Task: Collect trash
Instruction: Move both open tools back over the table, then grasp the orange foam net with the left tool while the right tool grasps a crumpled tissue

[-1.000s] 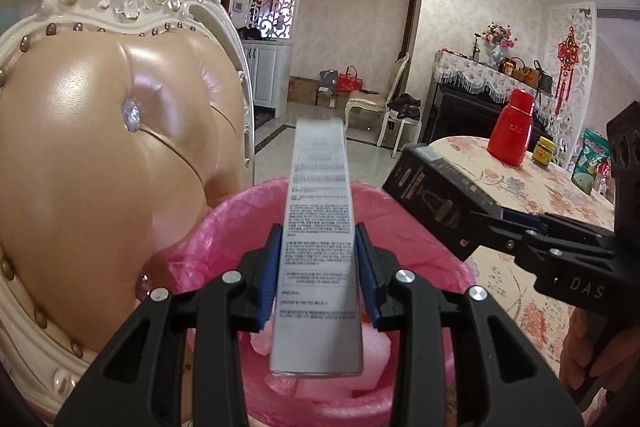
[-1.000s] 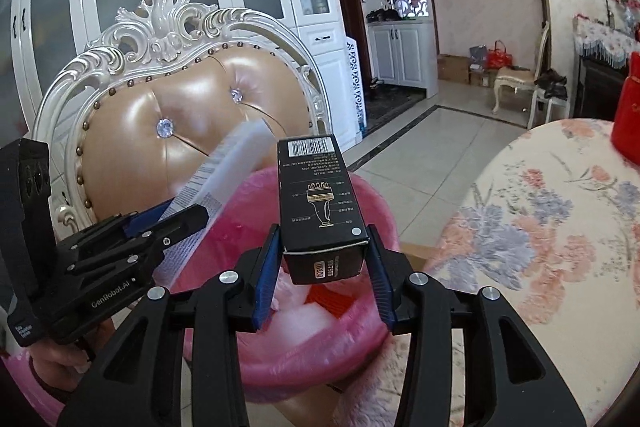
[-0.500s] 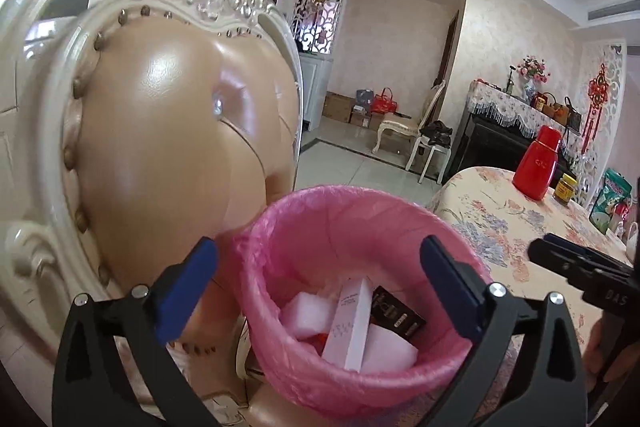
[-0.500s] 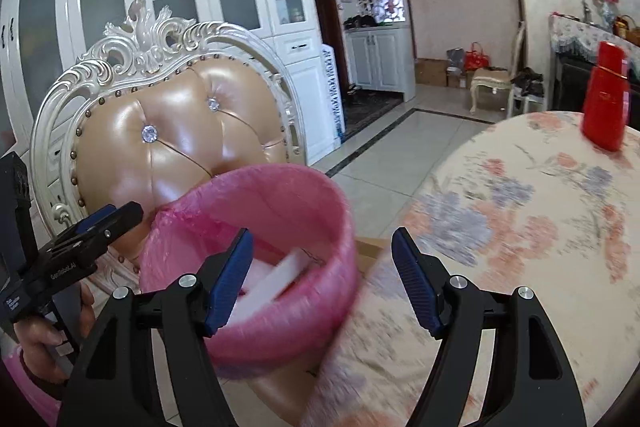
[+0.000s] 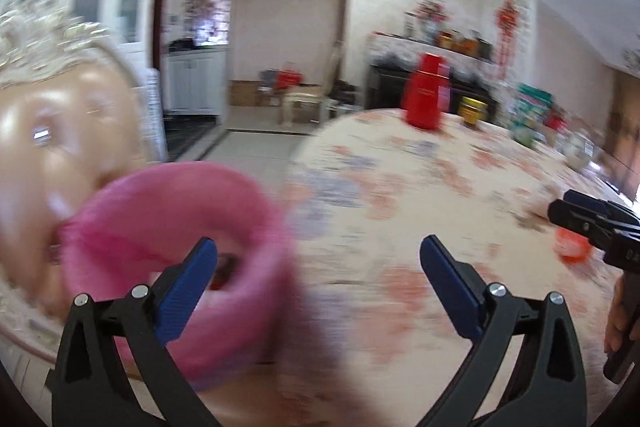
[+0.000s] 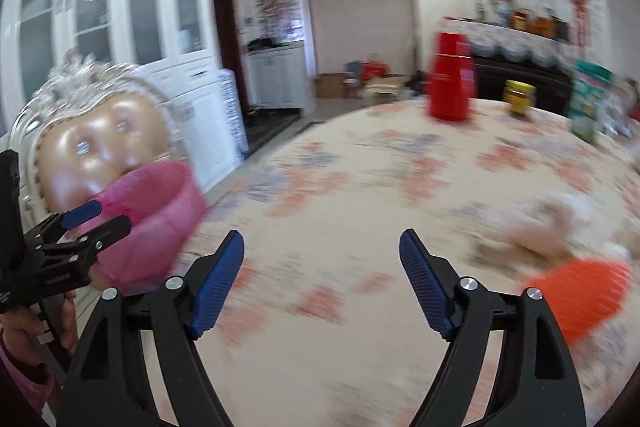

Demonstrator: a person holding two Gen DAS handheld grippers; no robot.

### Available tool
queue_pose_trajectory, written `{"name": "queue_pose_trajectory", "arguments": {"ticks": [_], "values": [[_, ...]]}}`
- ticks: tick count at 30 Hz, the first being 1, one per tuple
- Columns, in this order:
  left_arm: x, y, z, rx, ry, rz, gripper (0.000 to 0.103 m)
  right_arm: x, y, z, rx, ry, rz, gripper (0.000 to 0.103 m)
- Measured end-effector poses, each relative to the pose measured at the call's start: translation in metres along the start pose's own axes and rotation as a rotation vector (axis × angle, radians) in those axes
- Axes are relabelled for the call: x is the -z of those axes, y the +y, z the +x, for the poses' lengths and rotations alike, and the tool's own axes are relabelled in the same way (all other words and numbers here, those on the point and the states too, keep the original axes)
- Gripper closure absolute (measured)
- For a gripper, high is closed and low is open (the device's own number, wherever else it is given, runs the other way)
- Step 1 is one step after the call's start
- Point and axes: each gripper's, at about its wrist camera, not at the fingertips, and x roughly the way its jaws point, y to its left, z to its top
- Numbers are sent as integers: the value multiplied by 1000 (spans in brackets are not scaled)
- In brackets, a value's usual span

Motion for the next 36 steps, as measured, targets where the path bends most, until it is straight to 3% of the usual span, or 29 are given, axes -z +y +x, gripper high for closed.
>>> {"name": "queue_pose_trajectory", "arguments": {"ticks": [4, 8, 16, 24, 30, 33, 34, 36], "values": [[-1, -72, 6, 138, 11, 70, 5, 17, -65, -35, 132, -9, 79, 25], [0, -141, 10, 249, 19, 144, 5, 33, -122, -67, 211, -27, 178, 25], [6, -248, 35, 395, 57, 267, 5, 50, -206, -101, 346, -20, 265, 25], [6, -315, 86, 475, 165, 338, 5, 43, -250, -92, 385, 42, 246, 25], [8, -353, 118, 540, 241, 380, 5, 55, -274, -92, 400, -7, 322, 25], [12, -367, 133, 552, 286, 395, 5, 63, -283, -90, 389, 13, 348, 25], [14, -370, 138, 552, 307, 397, 6, 64, -285, -90, 391, 16, 345, 25], [18, -372, 143, 581, 346, 383, 26, 65, -287, -92, 390, 12, 352, 25]]}}
